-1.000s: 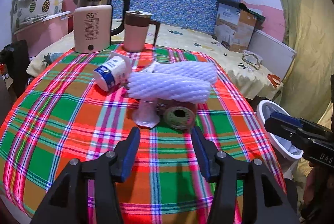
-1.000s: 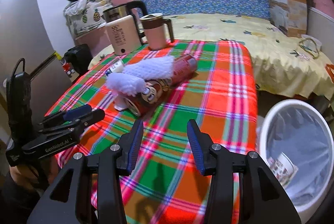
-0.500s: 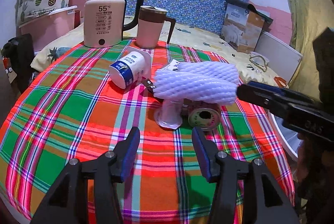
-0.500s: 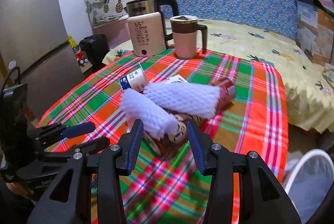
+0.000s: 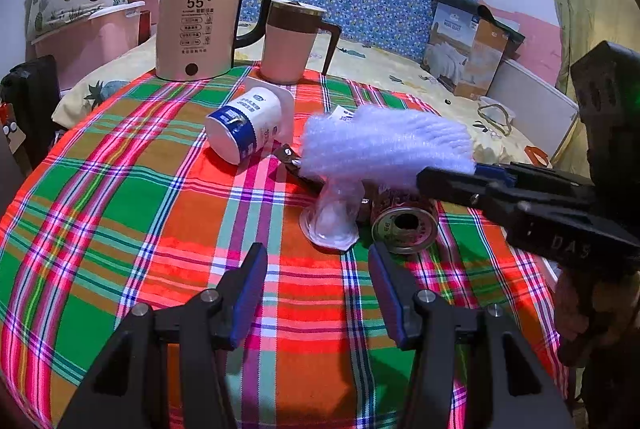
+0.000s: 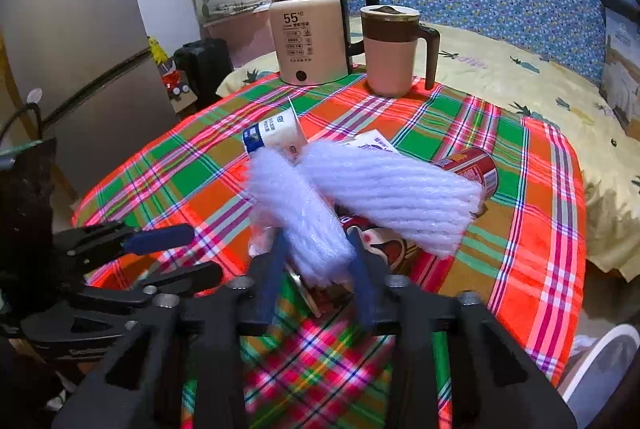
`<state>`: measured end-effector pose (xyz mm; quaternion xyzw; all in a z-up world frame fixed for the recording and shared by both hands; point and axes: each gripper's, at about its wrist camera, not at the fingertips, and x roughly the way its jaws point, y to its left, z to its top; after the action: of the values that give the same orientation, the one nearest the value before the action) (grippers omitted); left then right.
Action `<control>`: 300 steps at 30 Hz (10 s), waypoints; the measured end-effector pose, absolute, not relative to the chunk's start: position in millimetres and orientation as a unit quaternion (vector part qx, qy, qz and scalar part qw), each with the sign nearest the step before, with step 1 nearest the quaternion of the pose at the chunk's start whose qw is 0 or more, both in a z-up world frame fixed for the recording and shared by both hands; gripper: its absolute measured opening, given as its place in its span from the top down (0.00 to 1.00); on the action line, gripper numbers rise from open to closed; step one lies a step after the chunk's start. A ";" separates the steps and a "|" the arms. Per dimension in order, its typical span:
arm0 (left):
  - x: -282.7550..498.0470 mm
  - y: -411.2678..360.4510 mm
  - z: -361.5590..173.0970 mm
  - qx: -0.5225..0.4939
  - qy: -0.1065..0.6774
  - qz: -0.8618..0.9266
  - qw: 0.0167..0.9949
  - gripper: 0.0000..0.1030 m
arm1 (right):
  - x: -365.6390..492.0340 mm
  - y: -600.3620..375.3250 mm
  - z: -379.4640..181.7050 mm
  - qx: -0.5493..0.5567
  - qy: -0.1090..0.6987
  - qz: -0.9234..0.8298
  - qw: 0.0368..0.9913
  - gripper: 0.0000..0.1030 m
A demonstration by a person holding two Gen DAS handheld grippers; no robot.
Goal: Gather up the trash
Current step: 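Grasp a white foam net sleeve with the right tool, then lift the foam sleeve with right tool while left tool grasps the red can, then carry the foam sleeve and red can over the white bin with both tools, then drop the sleeve into the bin with right tool while left tool drops the can, then move both open tools back over the plaid cloth, then grasp a red can with right tool while left tool grasps the clear plastic cup, then carry the red can and clear cup over the white bin with both tools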
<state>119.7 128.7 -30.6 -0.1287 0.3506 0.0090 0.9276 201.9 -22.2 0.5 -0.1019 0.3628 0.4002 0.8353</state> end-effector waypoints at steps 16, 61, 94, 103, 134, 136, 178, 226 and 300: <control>148.6 91.6 -19.3 -0.101 0.334 -0.046 0.936 0.37 | 181.0 -101.4 16.1 0.013 0.338 0.348 0.874 0.79; 108.8 60.0 3.3 -0.060 0.320 0.007 0.945 0.47 | 143.6 -151.7 25.5 0.026 0.311 0.298 0.902 0.79; 108.8 -54.0 15.3 -0.020 0.325 -0.114 0.939 0.47 | 128.3 -253.6 7.1 0.075 0.326 0.180 0.925 0.79; 120.8 -93.9 14.2 -0.010 0.329 -0.167 0.929 0.47 | 129.2 -288.6 -5.9 0.098 0.339 0.138 0.925 0.79; 178.8 -179.0 9.9 0.005 0.349 -0.261 0.900 0.47 | 141.2 -327.9 -34.7 0.116 0.389 0.088 0.910 0.75; 181.7 -181.0 6.5 0.003 0.355 -0.265 0.896 0.47 | 142.0 -327.9 -34.7 0.113 0.391 0.087 0.909 0.74; 128.8 -68.2 -3.5 -0.050 0.348 -0.163 0.922 0.43 | 131.5 -255.2 -8.8 0.086 0.365 0.177 0.910 0.47; 158.1 116.9 -31.2 -0.099 0.360 0.051 0.926 0.43 | 217.5 -100.8 -7.7 0.077 0.414 0.249 0.872 0.44; 117.5 52.6 9.5 -0.064 0.338 0.003 0.939 0.70 | 183.1 -159.1 -6.0 0.107 0.410 0.209 0.881 0.47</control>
<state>117.5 52.6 9.5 -0.0643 0.3382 0.0033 0.9389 183.1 -159.1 -6.0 0.1074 0.4101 0.2095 0.8811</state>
